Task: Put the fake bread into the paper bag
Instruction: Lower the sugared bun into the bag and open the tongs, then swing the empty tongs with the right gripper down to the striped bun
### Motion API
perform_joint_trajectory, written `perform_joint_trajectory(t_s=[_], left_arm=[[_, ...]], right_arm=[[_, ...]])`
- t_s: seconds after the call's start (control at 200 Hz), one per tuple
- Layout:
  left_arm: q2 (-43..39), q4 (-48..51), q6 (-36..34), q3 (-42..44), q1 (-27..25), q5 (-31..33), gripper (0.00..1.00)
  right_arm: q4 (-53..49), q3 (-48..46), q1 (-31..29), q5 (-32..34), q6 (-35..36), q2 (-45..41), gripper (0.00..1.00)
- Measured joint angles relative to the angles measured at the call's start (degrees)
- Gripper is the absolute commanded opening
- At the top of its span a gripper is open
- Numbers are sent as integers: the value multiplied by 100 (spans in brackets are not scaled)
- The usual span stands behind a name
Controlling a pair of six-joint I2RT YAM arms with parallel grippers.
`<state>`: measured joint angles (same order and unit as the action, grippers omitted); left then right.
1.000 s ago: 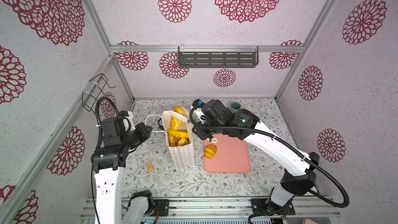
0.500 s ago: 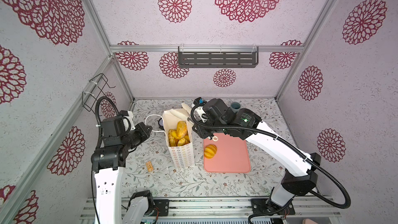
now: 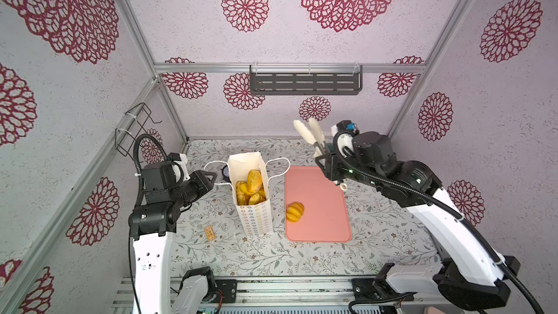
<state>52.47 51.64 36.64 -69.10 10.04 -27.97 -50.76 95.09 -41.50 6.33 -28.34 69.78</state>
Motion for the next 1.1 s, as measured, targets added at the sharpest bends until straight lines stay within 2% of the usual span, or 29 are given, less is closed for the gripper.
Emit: perform_joint_trajectory(t_s=[0.22,0.33,0.475,0.58,0.841,1.096], left_arm=[[4,-66,35,68,0,-9,83],[4,-170,55,92,2,-15,90],[17,-262,68,201,2,-37,91],[20,-295,94,269,2,-61,92],[31,-413,116,387,2,-111,92],[33,-540,120,501,2,-136,92]], right_arm=[[-9,-1475,236,-168,-538,-645,40],[-7,-2212,256,-323,-839,-824,38],[245,-3174,210,-758,-1235,-844,37],[446,-3646,-22,-962,-1506,-743,41],[1071,-3995,-745,-1231,-1982,-289,44],[1408,-4216,-946,-1305,-2247,101,49]])
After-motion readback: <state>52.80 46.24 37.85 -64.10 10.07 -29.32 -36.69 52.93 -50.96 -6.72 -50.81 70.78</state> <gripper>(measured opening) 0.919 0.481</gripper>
